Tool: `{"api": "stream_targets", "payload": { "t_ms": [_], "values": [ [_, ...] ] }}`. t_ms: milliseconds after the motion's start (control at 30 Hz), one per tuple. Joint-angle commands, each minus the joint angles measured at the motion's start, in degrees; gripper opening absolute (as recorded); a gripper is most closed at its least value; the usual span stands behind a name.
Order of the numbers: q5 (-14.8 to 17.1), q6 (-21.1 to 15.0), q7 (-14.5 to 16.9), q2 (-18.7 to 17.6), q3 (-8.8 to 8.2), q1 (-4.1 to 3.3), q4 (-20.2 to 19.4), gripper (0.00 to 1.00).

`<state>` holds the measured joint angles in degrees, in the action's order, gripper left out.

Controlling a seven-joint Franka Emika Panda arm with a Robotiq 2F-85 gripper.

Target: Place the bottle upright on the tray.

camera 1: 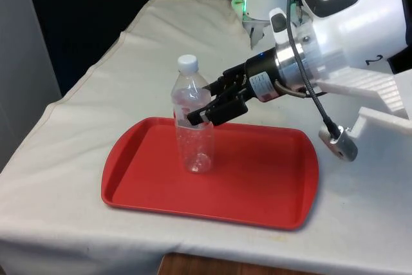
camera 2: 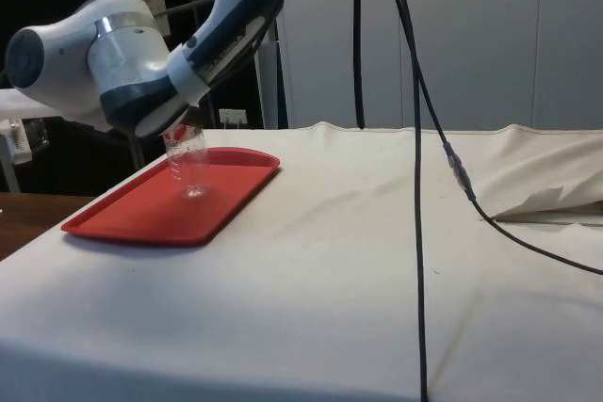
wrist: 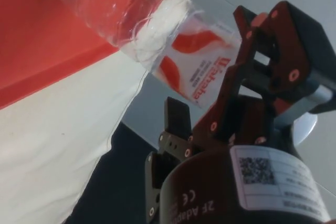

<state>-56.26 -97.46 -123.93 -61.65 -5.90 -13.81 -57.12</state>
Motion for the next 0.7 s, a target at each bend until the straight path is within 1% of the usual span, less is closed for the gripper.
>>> {"api": "stream_targets", "payload": {
  "t_ms": [0,33,67,133,233,333,367,400,633,667],
  "values": [
    [0.23,0.46,0.57,-0.74,0.00,0.17,1.38,1.00],
    [0.00,0.00,0.11,-0.23,0.00,0.06,0.40,1.00],
    [0.23,0.63,0.69,-0.74,0.00,0.11,1.66,1.00],
    [0.17,0.92,0.97,-0.86,0.00,0.11,2.23,1.00],
    [0.06,2.18,1.49,-0.80,0.00,-0.17,3.27,1.00],
    [-0.11,3.21,2.01,-0.74,-0.06,-0.29,4.13,1.00],
    [-0.29,2.75,1.78,-0.74,0.00,-0.23,3.84,1.00],
    [-0.17,3.61,2.18,-0.69,-0.06,-0.34,4.47,1.00],
    [-0.57,6.19,3.44,-0.69,-0.06,-0.80,6.82,1.00],
    [-0.69,5.73,3.27,-0.74,0.00,-0.69,6.65,1.00]
  ]
}}
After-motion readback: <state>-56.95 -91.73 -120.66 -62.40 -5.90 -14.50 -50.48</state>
